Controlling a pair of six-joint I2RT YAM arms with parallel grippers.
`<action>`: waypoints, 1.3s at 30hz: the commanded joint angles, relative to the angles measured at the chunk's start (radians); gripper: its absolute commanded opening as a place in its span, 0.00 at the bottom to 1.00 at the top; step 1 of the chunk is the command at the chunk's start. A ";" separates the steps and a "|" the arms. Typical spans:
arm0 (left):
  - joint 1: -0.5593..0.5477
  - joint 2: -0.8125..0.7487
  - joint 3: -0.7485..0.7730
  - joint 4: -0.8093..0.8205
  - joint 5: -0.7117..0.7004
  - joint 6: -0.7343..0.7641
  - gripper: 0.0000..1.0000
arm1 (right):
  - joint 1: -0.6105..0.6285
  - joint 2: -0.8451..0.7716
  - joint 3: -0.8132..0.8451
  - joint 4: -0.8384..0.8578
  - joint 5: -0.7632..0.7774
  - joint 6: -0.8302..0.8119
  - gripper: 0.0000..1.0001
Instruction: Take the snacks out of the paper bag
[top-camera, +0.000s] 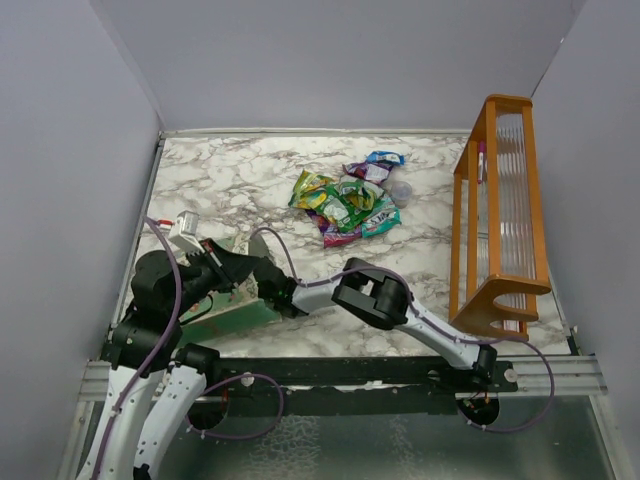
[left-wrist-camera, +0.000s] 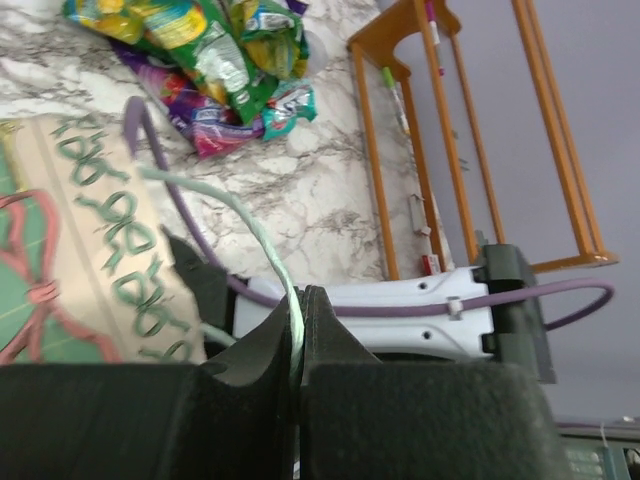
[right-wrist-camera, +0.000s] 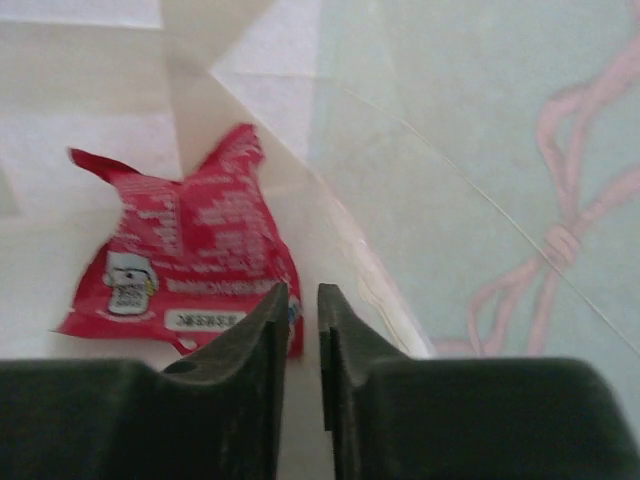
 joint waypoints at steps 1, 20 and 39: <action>-0.004 -0.051 -0.013 -0.128 -0.169 0.036 0.00 | -0.013 -0.142 -0.108 0.016 0.087 -0.055 0.15; -0.005 -0.164 -0.019 -0.417 -0.616 -0.062 0.00 | -0.015 -0.518 -0.691 0.184 0.179 -0.045 0.01; -0.005 -0.192 -0.135 -0.139 -0.292 -0.098 0.00 | -0.014 -0.544 -0.705 0.201 0.047 -0.080 0.37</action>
